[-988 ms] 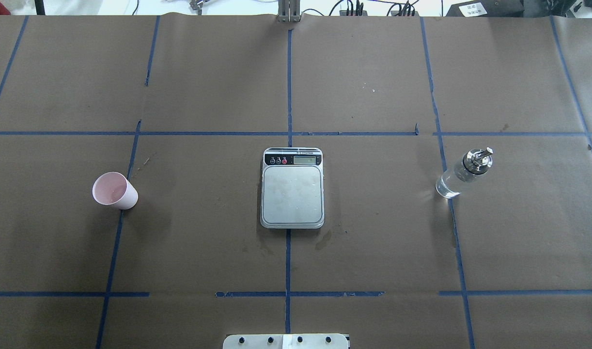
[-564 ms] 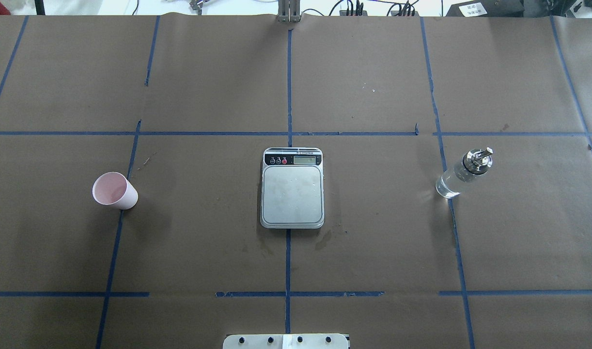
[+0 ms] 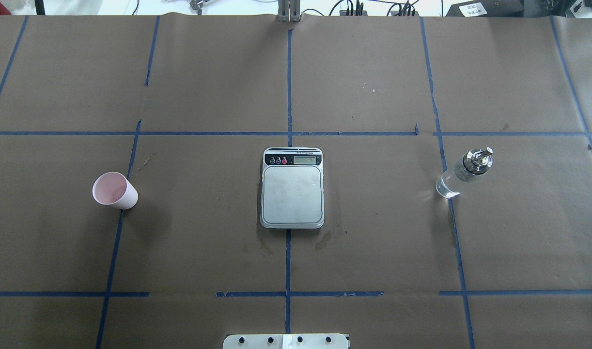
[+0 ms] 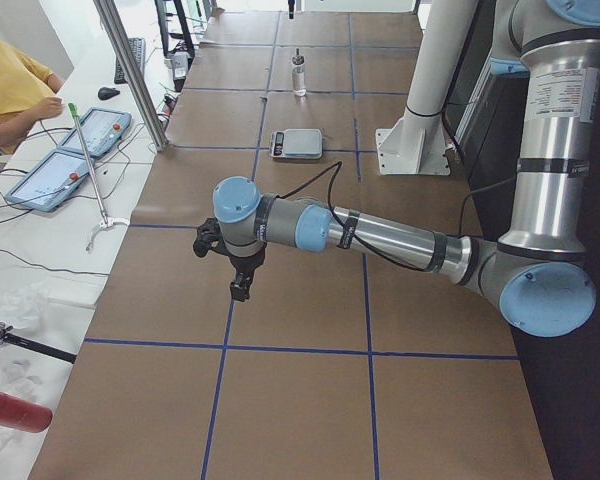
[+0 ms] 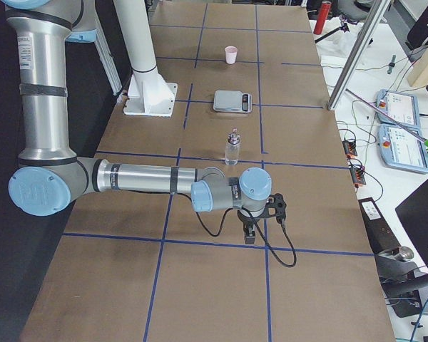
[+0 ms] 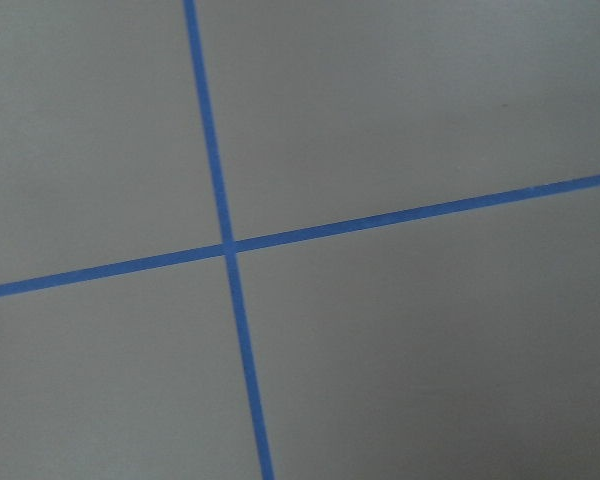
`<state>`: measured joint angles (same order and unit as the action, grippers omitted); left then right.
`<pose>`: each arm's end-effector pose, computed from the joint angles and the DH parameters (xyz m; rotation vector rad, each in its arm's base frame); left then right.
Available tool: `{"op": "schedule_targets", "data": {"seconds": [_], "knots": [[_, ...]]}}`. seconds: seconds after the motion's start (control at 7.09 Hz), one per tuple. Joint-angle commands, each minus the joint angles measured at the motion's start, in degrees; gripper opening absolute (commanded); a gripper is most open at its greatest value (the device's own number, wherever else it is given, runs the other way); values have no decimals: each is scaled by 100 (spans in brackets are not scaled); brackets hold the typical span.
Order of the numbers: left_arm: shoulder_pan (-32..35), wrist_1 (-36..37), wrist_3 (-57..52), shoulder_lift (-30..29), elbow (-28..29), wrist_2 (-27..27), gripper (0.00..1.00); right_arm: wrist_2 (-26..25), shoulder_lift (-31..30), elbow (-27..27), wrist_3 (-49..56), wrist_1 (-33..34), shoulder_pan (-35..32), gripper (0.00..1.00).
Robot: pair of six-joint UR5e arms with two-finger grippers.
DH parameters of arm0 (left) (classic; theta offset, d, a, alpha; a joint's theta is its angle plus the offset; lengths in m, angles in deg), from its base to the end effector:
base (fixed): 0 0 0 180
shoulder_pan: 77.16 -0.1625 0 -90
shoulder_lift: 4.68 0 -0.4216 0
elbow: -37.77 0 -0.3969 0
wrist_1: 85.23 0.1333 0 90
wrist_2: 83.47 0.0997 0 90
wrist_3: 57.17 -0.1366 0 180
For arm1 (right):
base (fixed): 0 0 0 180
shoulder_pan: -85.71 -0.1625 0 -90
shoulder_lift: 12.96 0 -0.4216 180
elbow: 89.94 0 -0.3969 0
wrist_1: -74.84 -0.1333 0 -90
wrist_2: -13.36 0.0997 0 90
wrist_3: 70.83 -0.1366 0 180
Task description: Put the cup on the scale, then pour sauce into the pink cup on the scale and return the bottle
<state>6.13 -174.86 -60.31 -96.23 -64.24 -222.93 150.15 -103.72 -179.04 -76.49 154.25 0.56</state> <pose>0.0308 -0.5145 0.5546 0.1893 0.8679 0.2598 -0.0090 -0.5052 0.6725 0.0718 -0.8249 -0.0503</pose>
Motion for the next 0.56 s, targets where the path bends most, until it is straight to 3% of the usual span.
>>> {"op": "schedule_targets", "data": {"seconds": [0.0,0.14,0.28,0.42], "knots": [[-687,-669,1034,-39,-151,-274,100,-21,6,42,13,-293,59,100],[-1266,-1009,2088,-65,-405,-214,100,-21,-38,34,13,-513,103,100],[-1359,-1161,3065,-91,-364,-248,100,-21,-82,51,13,-854,138,100],[-1864,-1301,3570,-92,-355,-196,100,-13,-82,60,13,-1023,165,100]]}}
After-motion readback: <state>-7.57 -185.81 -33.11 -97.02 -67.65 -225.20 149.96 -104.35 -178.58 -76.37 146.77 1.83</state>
